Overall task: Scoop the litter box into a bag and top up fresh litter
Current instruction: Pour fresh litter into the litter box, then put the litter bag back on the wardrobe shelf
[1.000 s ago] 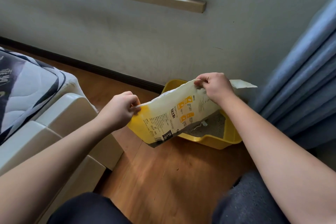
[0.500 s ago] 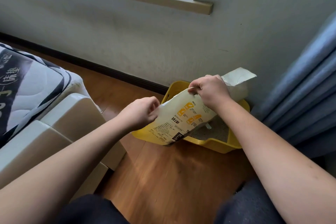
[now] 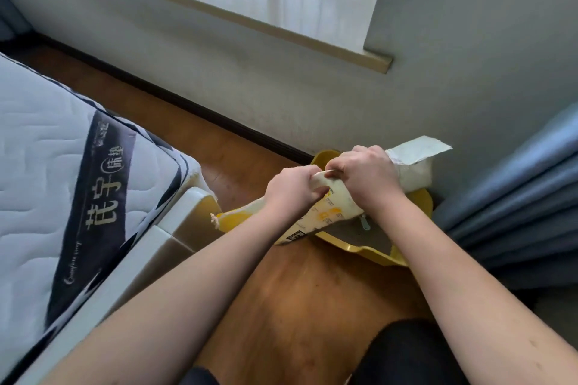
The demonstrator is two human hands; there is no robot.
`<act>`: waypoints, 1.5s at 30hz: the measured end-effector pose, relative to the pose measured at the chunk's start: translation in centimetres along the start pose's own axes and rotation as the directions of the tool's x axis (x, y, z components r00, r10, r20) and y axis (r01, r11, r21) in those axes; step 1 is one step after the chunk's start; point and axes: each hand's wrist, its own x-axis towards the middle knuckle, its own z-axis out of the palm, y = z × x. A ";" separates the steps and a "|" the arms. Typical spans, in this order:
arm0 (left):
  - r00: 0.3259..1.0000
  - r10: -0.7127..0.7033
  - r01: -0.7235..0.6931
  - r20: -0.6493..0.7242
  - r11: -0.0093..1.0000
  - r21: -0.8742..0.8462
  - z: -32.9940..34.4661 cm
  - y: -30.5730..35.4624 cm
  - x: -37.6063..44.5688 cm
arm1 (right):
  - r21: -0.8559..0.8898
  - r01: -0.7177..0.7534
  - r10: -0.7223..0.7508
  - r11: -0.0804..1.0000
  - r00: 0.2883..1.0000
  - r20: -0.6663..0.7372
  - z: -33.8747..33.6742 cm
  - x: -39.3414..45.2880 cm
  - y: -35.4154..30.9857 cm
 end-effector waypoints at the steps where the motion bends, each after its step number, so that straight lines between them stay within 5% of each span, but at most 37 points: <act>1: 0.999 -0.011 0.011 -0.031 1.000 0.003 -1.5 1.0 -0.3 | 0.000 0.010 -0.010 1.000 1.000 -0.003 -1.9 0.2 -0.5; 12: 0.998 -0.047 0.043 -0.039 0.994 -0.100 -17.8 12.2 -3.9 | -0.004 0.069 -0.069 0.998 0.998 -0.008 -22.0 1.8 -4.1; 18: 0.997 -0.076 0.069 -0.033 0.981 -0.182 -25.2 17.9 -5.7 | 0.009 0.162 -0.153 0.987 0.944 -0.292 -33.2 0.8 -4.6; 21: 0.994 -0.088 0.074 -0.062 0.977 -0.200 -28.8 20.6 -6.3 | 0.186 0.097 0.023 0.978 0.831 -0.556 -37.7 -2.1 -3.7; 23: 0.993 -0.090 0.070 -0.079 0.971 -0.230 -31.1 22.4 -6.8 | 0.376 -0.020 0.254 0.926 0.769 -0.587 -39.2 -5.2 -2.8; 26: 0.993 -0.056 0.024 -0.103 0.958 -0.287 -34.4 24.7 -7.3 | 0.660 -0.326 0.650 0.677 0.685 -0.329 -38.8 -8.3 -1.2; 28: 0.990 -0.033 -0.014 -0.138 0.946 -0.324 -36.4 26.1 -7.6 | 0.805 -0.490 0.848 0.333 0.529 -0.029 -37.0 -8.8 0.3; 31: 0.983 0.005 -0.073 -0.184 0.928 -0.365 -39.2 28.4 -8.3 | 0.867 -0.440 0.824 -0.233 0.385 0.417 -34.8 -7.6 2.1; 34: 0.980 0.038 -0.121 -0.196 0.894 -0.431 -41.6 30.6 -8.8 | 0.815 -0.351 0.676 -0.462 0.456 0.579 -34.9 -5.5 2.9; 36: 0.968 0.052 -0.162 -0.246 0.877 -0.452 -43.0 31.9 -8.9 | 0.837 -0.290 0.611 -0.465 0.580 0.540 -36.2 -3.7 3.1; 39: 0.952 0.063 -0.216 -0.301 0.834 -0.509 -44.5 33.3 -8.9 | 0.867 -0.146 0.615 -0.476 0.650 0.447 -39.0 -1.1 2.9; 42: 0.937 0.054 -0.254 -0.344 0.780 -0.572 -45.4 33.6 -8.9 | 0.883 -0.057 0.505 -0.465 0.802 0.318 -42.1 0.7 2.6; 45: 0.930 -0.012 -0.258 -0.367 0.691 -0.675 -46.4 32.8 -9.2 | 0.880 -0.041 0.490 -0.474 0.817 0.303 -44.5 2.2 2.7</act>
